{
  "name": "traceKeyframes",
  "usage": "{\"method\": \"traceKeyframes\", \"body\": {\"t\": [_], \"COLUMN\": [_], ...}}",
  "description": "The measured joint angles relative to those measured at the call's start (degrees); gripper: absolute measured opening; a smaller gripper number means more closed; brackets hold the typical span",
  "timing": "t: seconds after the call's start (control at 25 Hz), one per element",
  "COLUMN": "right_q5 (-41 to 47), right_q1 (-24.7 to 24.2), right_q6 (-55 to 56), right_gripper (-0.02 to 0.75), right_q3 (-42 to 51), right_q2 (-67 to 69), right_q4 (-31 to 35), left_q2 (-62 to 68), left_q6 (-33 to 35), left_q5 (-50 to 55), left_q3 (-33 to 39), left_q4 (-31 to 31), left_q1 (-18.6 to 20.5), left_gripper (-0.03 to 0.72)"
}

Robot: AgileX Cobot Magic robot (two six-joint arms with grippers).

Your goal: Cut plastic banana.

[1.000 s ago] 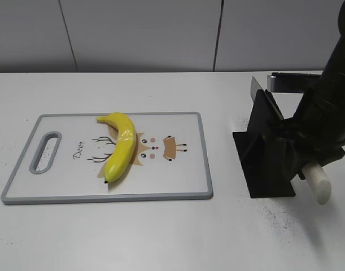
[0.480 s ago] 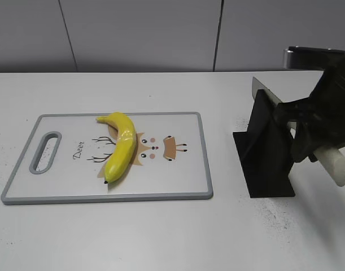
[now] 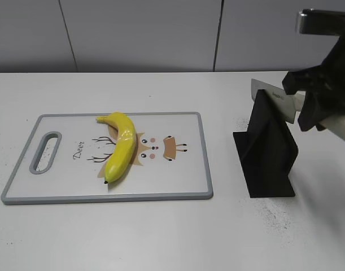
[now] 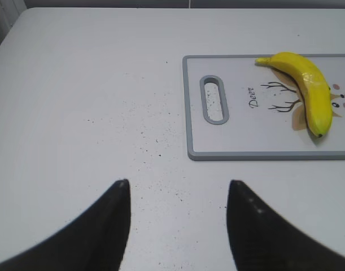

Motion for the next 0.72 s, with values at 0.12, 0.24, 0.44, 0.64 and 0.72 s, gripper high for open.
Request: {"method": "traceKeyframes", "body": {"t": [0.12,0.24,0.44,0.64,0.72], "right_q5": [1.33,2.93,5.09,6.09,6.09], "right_q1": [0.00,0.00,0.00,0.00,0.00], "right_q6": [0.38,0.38,0.65,0.65,-1.29], "right_gripper": [0.162,0.162,0.162,0.162,0.162], "right_q3": [-3.09,-6.41,-11.43,-14.92,-16.01], "right_q2": [-0.20,-0.42,-0.42,-0.42,-0.42], "right_q4": [-1.51,-2.41,-3.58,-3.75,-3.82], "left_q2": [0.00,0.00,0.00,0.00,0.02], "left_q6": [0.00,0.00,0.00,0.00,0.00], "left_q5": [0.00,0.00,0.00,0.00,-0.05], "left_q3": [0.00,0.00,0.00,0.00,0.00], "left_q4": [0.00,0.00,0.00,-0.05,-0.05], "left_q1": [0.00,0.00,0.00,0.00,0.00], "left_gripper": [0.524,0.520,0.514,0.512,0.511]}}
